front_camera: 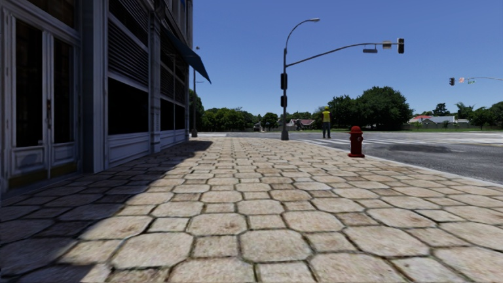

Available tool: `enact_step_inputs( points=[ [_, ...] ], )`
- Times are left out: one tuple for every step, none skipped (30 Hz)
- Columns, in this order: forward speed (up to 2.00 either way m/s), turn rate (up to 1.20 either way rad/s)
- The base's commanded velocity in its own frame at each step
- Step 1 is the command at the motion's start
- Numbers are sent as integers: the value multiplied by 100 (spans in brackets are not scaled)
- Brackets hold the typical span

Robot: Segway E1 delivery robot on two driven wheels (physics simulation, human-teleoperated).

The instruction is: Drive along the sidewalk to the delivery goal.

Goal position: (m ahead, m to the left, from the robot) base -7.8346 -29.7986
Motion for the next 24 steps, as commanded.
enact_step_inputs(
  points=[
    [200, 0],
    [200, 0],
    [200, 0],
    [200, 0],
    [200, 0],
    [200, 0],
    [200, 0],
    [200, 0],
    [200, 0],
    [200, 0],
    [200, 0],
    [200, 0],
    [200, 0],
    [200, 0],
    [200, 0],
    [200, 0],
    [200, 0],
    [200, 0],
    [200, 0],
    [200, 0],
    [200, 0],
    [200, 0],
    [200, 0],
    [200, 0]
  ],
)
